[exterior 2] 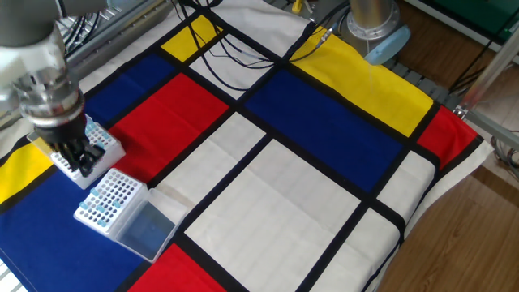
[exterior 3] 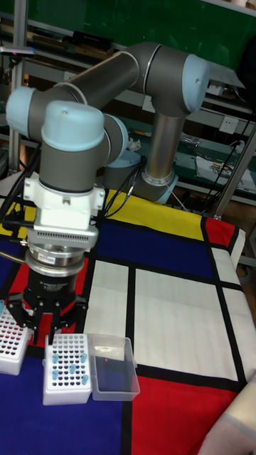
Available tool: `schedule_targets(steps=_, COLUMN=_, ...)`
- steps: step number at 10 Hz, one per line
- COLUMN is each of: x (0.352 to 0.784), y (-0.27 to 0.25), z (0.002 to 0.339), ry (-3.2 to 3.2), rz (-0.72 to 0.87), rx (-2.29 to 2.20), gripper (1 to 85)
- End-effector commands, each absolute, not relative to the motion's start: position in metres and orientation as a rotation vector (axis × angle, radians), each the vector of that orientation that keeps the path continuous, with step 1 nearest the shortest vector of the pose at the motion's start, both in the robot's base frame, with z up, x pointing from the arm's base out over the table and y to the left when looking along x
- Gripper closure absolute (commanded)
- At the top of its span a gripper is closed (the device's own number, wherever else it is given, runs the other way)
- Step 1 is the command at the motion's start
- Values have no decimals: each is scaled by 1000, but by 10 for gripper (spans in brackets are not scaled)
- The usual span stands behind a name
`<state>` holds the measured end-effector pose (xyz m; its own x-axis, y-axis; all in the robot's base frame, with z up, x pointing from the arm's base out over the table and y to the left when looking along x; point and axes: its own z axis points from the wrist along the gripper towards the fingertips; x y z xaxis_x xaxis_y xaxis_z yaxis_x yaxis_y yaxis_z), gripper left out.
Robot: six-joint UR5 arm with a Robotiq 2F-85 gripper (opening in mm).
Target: Transfer all medium pipette tips from one holder to another
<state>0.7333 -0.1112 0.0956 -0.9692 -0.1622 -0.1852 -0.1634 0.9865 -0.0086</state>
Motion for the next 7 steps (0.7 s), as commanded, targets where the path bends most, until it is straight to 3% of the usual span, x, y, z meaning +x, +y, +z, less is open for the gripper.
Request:
schedule_targets(steps=1, x=745, y=-95, z=97, ry=2937, rz=14, rx=-210, gripper=573)
schedule_targets(steps=7, x=745, y=-87, z=91, ry=2936, rz=-1, rx=-229, gripper=577)
